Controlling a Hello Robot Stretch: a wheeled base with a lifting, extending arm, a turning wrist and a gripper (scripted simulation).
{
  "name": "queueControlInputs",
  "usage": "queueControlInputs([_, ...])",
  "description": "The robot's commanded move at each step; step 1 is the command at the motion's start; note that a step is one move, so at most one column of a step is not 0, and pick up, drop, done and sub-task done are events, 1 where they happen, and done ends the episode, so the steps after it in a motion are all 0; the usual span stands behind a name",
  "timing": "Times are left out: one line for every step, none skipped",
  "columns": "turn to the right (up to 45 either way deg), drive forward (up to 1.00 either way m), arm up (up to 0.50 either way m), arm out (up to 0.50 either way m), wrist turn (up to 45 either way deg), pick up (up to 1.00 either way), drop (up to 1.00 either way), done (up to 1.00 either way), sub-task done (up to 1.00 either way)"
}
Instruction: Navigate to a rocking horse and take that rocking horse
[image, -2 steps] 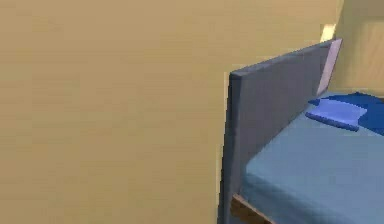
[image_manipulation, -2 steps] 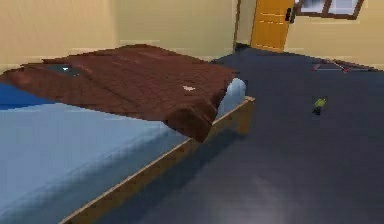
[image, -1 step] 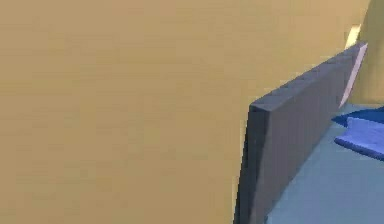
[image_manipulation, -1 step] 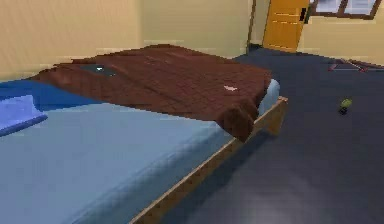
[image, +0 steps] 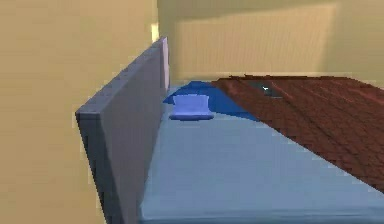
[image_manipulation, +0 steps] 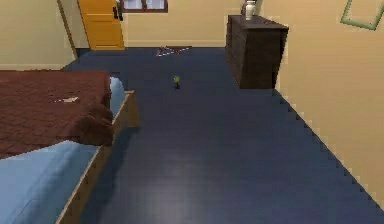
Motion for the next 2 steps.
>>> queueControlInputs([45.0, 0.00, 0.00, 0.00, 0.0, 0.00, 0.00, 0.00, 0.00])
queueControlInputs([45.0, 0.00, 0.00, 0.00, 0.0, 0.00, 0.00, 0.00, 0.00])
